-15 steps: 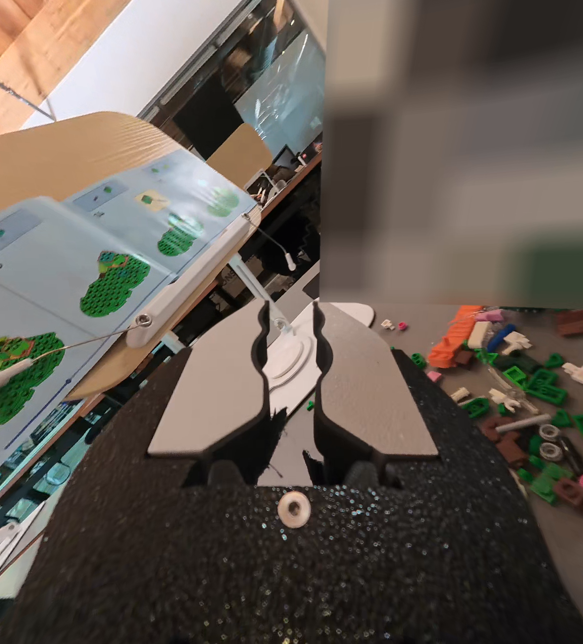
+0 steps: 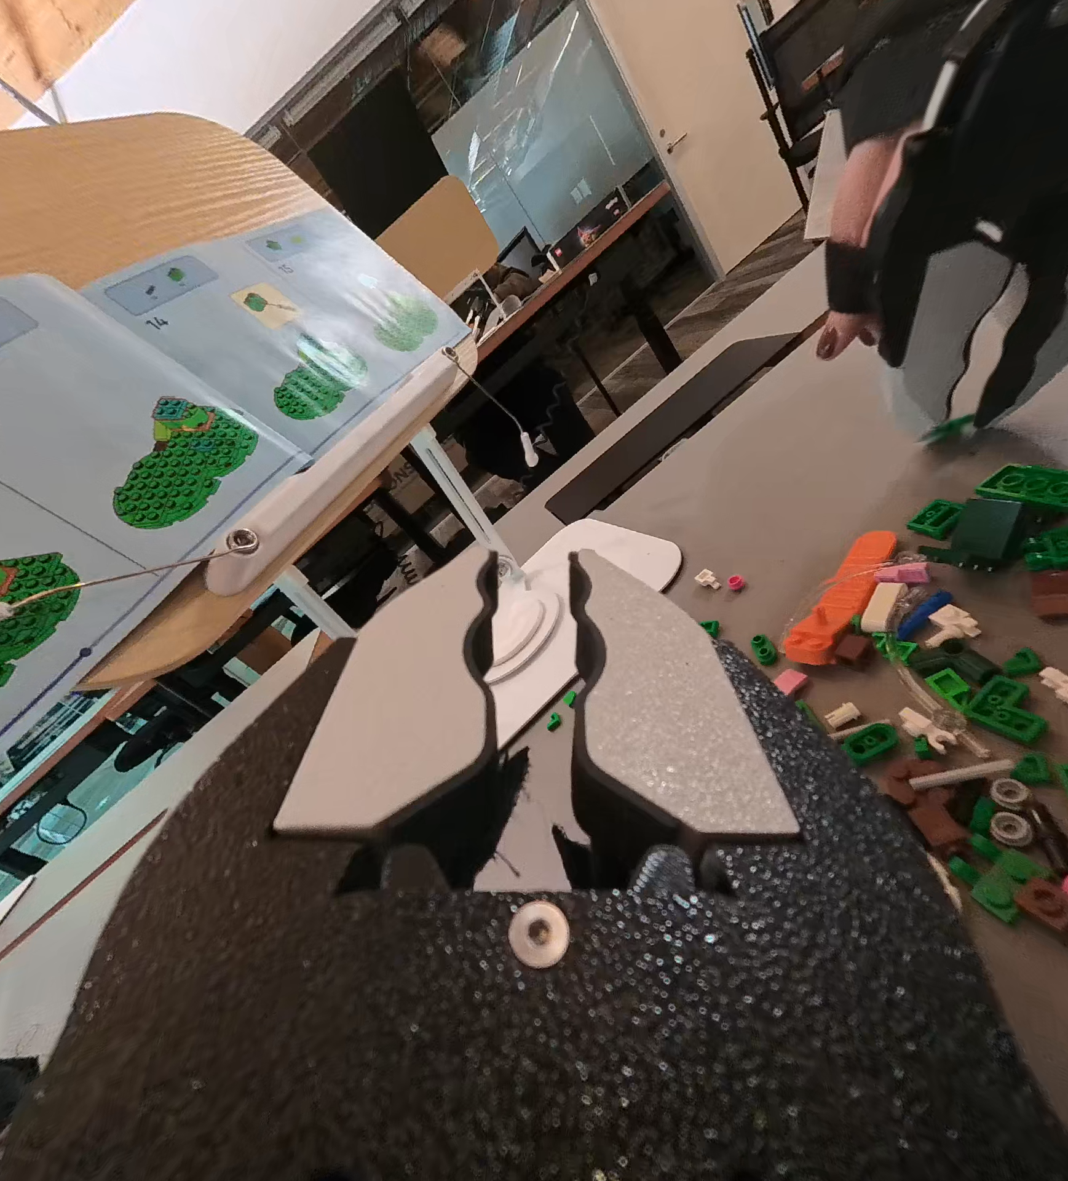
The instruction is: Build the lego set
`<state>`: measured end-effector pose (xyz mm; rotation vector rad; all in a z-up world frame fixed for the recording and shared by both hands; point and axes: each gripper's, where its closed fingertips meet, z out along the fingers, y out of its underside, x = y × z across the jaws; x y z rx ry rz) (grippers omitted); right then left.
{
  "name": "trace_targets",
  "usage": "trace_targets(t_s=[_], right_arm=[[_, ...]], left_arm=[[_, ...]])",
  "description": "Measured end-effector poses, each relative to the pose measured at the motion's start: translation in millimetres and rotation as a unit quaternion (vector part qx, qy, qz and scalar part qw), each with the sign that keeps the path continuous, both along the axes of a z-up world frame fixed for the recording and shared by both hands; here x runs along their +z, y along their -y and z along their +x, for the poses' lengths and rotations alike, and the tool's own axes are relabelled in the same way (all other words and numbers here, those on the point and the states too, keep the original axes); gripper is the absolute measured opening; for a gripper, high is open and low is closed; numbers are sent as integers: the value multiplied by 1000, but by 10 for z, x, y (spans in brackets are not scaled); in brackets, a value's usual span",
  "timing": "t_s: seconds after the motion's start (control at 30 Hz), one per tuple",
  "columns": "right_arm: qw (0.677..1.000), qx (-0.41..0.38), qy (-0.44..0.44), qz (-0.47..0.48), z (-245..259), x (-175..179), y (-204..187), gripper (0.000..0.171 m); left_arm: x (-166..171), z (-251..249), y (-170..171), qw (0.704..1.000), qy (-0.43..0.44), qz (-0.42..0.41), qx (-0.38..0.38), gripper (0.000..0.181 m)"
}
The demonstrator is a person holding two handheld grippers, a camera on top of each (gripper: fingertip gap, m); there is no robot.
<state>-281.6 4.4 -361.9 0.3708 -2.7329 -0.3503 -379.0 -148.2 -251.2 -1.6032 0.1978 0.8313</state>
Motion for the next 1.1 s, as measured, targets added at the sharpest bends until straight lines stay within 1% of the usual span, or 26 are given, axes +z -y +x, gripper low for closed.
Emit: trace_targets(t_s=[0.07, 0.13, 0.2, 0.27, 0.33, 0.43, 0.47, 0.57, 0.6, 0.67, 0.73, 0.8, 0.83, 0.97, 1.03, 1.1], right_arm=[[1000, -1, -11, -12, 4, 38, 17, 30], [999, -23, -31, -38, 5, 130, -7, 31], [992, -65, -50, -92, 26, 238, -32, 30], [976, -118, -62, -170, 70, 328, -29, 28], [949, -173, -69, -254, 131, 397, -5, 27], [891, -244, -101, -368, 214, 498, 22, 24], [866, -266, -112, -409, 253, 533, 44, 23], [776, -326, -124, -526, 430, 616, 164, 23], [747, -344, -129, -554, 489, 632, 188, 23], [701, -371, -146, -591, 593, 649, 204, 24], [662, -395, -157, -617, 671, 644, 207, 24], [633, -409, -161, -638, 744, 635, 235, 24], [626, -415, -165, -639, 778, 619, 241, 24], [627, -433, -199, -617, 892, 571, 209, 23], [626, -444, -187, -613, 939, 521, 249, 21], [629, -462, -156, -605, 956, 422, 320, 21]], left_arm=[[-18, -8, -4, 1000, 3, -3, 0, 21], [-28, -11, -8, 1000, 5, -5, 1, 21], [-15, -6, -7, 1000, 4, -2, 1, 21], [2, -5, -3, 1000, 3, 2, 3, 20], [22, -18, 8, 1000, 1, 8, 10, 19], [49, -74, 43, 999, -2, 18, 29, 18], [56, -88, 52, 999, 0, 21, 34, 18], [48, -105, 53, 999, 6, 27, 37, 18], [38, -106, 45, 999, 5, 25, 37, 18], [25, -100, 32, 999, 0, 22, 39, 18], [27, -95, 26, 999, -4, 24, 41, 17], [41, -105, 38, 998, -1, 33, 44, 16], [52, -123, 51, 998, 3, 39, 48, 16], [101, -222, 133, 995, 26, 71, 61, 15], [113, -250, 161, 994, 35, 80, 61, 14], [112, -255, 169, 994, 33, 82, 58, 12]])
